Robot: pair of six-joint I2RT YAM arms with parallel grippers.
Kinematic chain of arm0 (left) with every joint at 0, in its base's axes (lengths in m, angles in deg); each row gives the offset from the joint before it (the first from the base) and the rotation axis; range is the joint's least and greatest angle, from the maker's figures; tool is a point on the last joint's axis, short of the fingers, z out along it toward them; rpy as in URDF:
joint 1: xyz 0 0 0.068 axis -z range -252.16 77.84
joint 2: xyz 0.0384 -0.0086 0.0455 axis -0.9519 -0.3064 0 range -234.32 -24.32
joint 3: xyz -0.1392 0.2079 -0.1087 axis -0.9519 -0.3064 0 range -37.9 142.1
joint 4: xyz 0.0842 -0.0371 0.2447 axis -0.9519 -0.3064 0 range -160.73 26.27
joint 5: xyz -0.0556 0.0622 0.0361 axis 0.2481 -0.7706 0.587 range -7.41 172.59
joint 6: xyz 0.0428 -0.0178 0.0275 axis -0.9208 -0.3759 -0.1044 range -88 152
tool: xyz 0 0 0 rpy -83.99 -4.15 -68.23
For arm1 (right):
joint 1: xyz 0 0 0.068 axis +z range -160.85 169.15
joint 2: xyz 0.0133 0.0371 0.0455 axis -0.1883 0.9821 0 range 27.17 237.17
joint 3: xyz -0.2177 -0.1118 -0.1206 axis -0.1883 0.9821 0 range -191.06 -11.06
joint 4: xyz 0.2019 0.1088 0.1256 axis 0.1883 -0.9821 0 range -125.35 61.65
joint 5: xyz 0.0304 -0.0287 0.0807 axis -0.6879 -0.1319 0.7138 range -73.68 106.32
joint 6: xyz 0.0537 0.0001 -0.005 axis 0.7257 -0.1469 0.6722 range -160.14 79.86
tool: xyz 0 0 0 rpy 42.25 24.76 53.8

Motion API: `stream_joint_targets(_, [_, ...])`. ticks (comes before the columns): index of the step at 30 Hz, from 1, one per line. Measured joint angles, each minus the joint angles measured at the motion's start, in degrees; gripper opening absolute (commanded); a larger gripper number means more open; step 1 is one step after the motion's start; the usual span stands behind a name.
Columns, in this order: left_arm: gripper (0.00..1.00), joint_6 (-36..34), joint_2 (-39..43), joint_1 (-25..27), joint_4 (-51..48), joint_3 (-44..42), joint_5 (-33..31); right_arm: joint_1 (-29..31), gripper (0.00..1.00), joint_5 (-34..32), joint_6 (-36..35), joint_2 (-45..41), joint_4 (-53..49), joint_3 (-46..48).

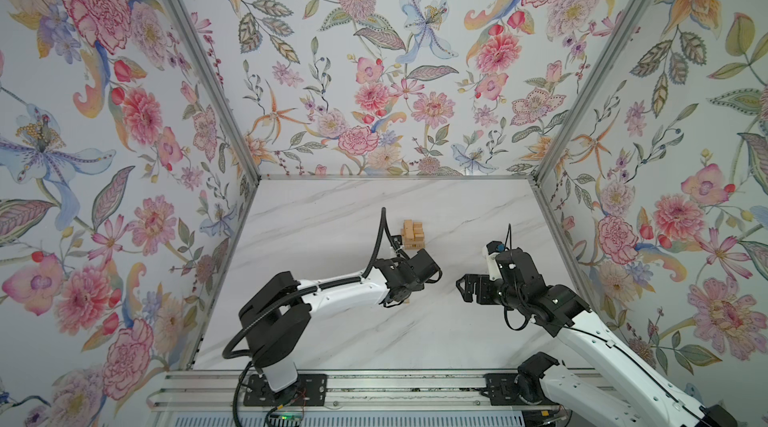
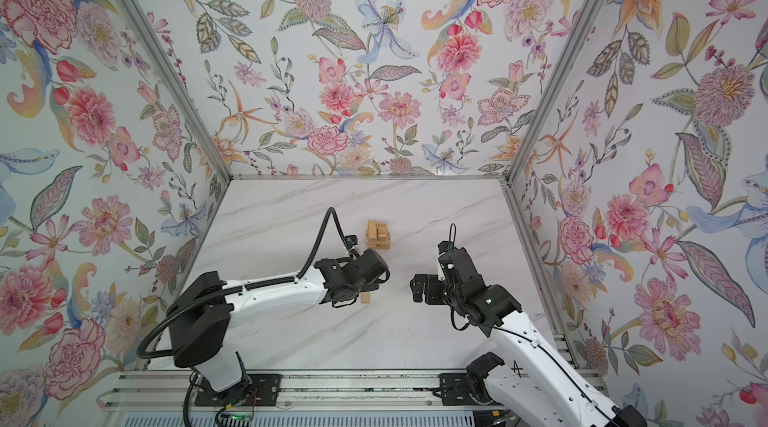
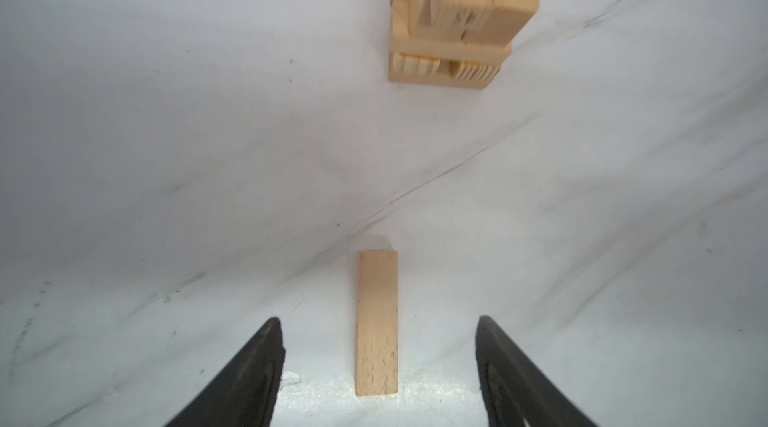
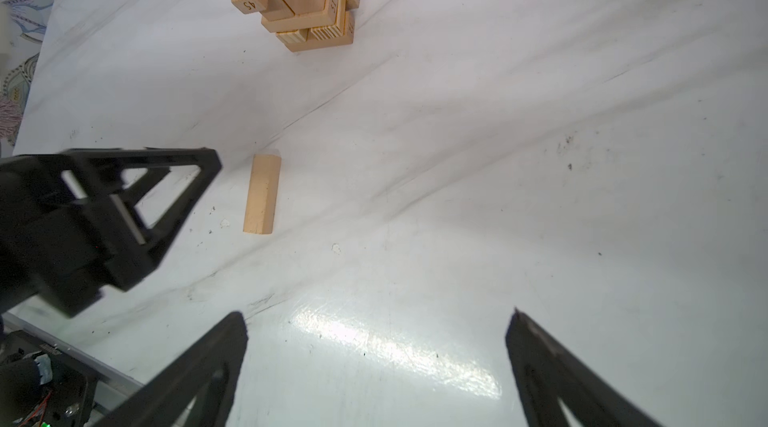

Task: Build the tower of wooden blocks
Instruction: 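Lower the right gripper around the standing block while the left gripper draws back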

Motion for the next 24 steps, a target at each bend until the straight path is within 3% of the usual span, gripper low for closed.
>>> stream_joint_targets(4, [0.75, -2.01, 11.52, -0.17, -1.51, -3.45, -4.17, 3.34, 0.96, -2.36, 1.57, 3.39, -0.2, -1.66])
stream_joint_targets(12, [0.76, -6.05, 26.16, -0.31, -4.79, -15.1, -10.78, 12.41, 0.77, -6.69, 6.64, 13.46, 0.92, -5.07])
stream_joint_targets(19, [0.78, -6.25, 38.82, -0.61, -4.5, -27.36, -11.96, 19.02, 0.67, -9.86, 10.14, 26.1, 1.92, -12.5])
stream_joint_targets(24, [0.78, -5.68, 43.6, -0.61, -3.1, -33.73, -11.04, 22.43, 0.64, -11.28, 12.31, 34.71, 2.54, -17.33])
